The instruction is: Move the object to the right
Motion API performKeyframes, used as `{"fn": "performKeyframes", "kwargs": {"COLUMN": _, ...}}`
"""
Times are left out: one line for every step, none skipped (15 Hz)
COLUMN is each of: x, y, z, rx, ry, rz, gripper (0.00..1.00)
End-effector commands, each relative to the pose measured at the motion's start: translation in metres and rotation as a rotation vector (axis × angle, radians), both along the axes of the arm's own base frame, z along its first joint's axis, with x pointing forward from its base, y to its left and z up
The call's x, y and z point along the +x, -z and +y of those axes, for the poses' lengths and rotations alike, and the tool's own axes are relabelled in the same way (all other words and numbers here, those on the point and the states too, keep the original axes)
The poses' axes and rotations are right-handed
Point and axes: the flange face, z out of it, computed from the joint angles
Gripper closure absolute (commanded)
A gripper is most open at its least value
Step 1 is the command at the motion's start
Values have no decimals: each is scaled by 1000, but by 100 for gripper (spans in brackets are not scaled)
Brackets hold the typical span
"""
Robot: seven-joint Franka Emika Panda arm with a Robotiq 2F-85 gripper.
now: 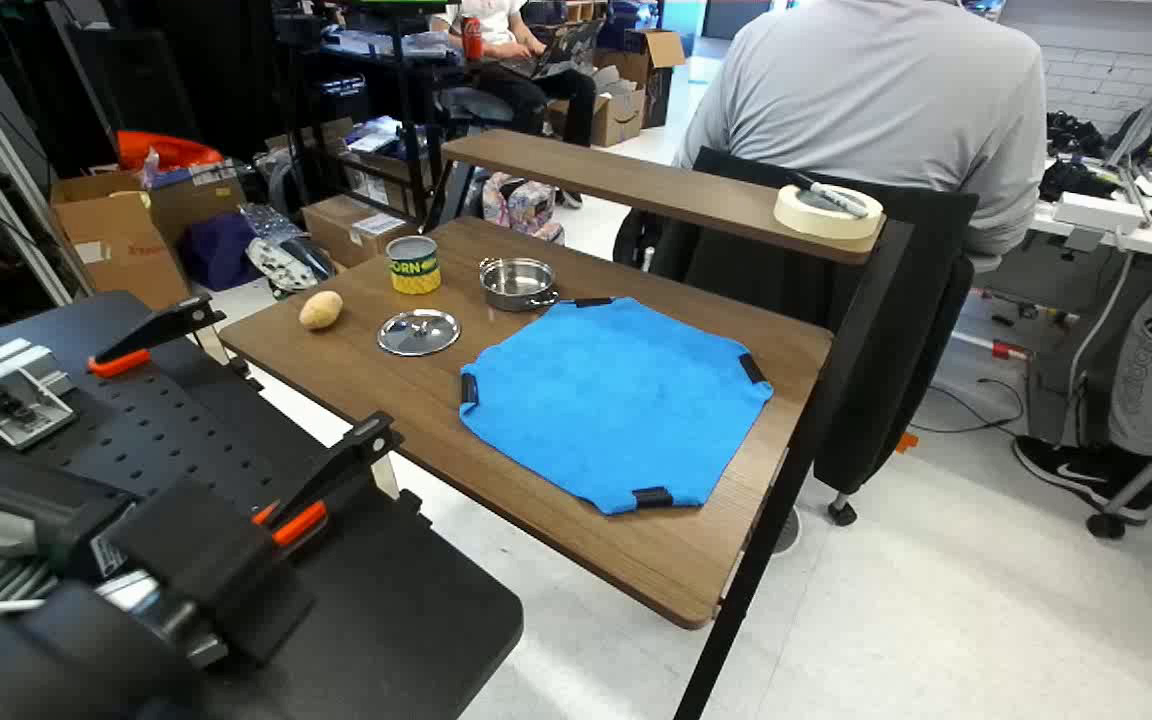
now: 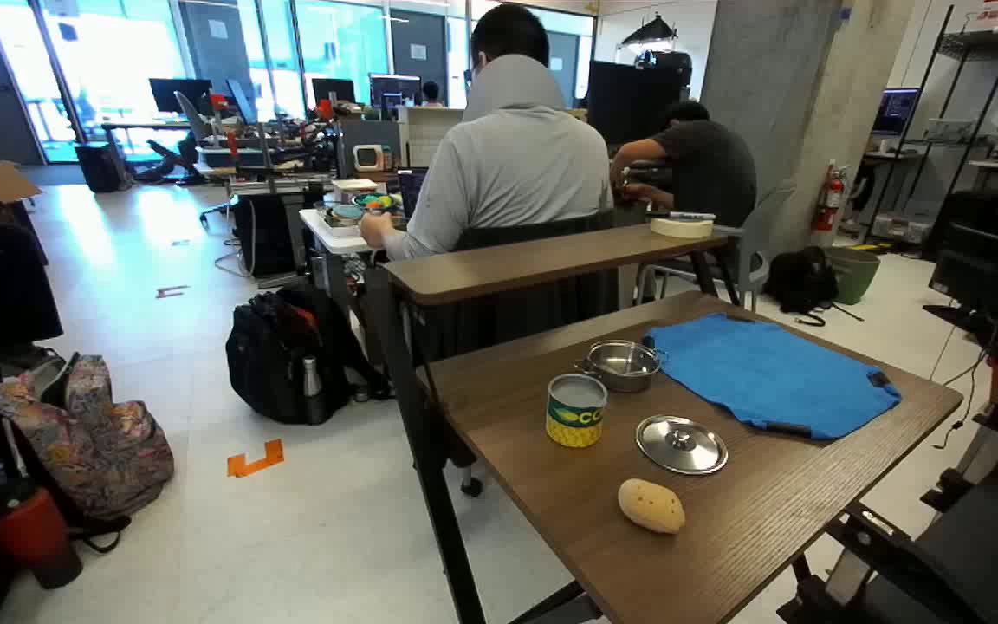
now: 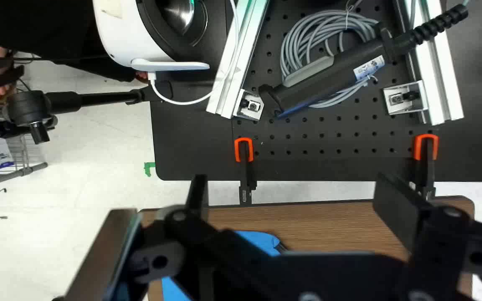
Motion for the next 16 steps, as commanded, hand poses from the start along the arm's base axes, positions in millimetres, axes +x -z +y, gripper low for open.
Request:
{"fn": "performKeyframes", "kwargs": {"x": 0, "y": 0, "z": 0, "rx": 0, "ry": 0, "rz": 0, "gripper": 0}}
{"fn": "performKeyframes", "kwargs": {"x": 0, "y": 0, "z": 0, "rx": 0, "ry": 0, "rz": 0, "gripper": 0}}
{"fn": "performKeyframes", "kwargs": {"x": 6, "y": 5, "z": 7, "rx": -15, "ry": 25, "rz": 9, "gripper": 0}}
{"fn": "performKeyframes", "kwargs": {"x": 13, "y": 11, "z": 17, "rx": -23, "ry": 54, "rz": -16, "gripper": 0}}
{"fn": "performKeyframes", "kwargs": {"x": 21, "y": 15, "z": 29, "rx": -17, "ry": 78, "rz": -42, "gripper": 0}}
{"fn": "performKeyframes", "kwargs": {"x": 31, "y": 21, "z": 43, "rx": -6, "ry": 102, "rz": -52, "gripper": 0}}
{"fn": "performKeyframes", "kwargs": {"x": 40, "y": 24, "z": 56, "rx": 1, "ry": 120, "rz": -68, "gripper": 0}}
{"fn": "performKeyframes", "kwargs": {"x": 53, "y": 30, "z": 72, "rx": 22, "ry": 135, "rz": -76, "gripper": 0}}
{"fn": "performKeyframes", "kwargs": {"x": 66, "y": 35, "z": 86, "rx": 42, "ry": 146, "rz": -88, "gripper": 0}}
{"fn": "performKeyframes", "kwargs": {"x": 79, "y": 40, "z": 97, "rx": 60, "ry": 141, "rz": -94, "gripper": 0}}
{"fn": "performKeyframes", "kwargs": {"x": 94, "y": 45, "z": 108, "rx": 77, "ry": 135, "rz": -96, "gripper": 0}}
{"fn": "performKeyframes", "kwargs": {"x": 108, "y": 50, "z": 117, "rx": 78, "ry": 128, "rz": -111, "gripper": 0}}
{"fn": "performKeyframes", "kwargs": {"x": 123, "y": 55, "z": 124, "rx": 80, "ry": 121, "rz": -121, "gripper": 0}}
{"fn": "performKeyframes", "kwargs": {"x": 139, "y": 60, "z": 130, "rx": 73, "ry": 114, "rz": -146, "gripper": 0}}
{"fn": "performKeyframes", "kwargs": {"x": 155, "y": 66, "z": 136, "rx": 68, "ry": 95, "rz": -146, "gripper": 0}}
{"fn": "performKeyframes", "kwargs": {"x": 170, "y": 73, "z": 141, "rx": 63, "ry": 75, "rz": -157, "gripper": 0}}
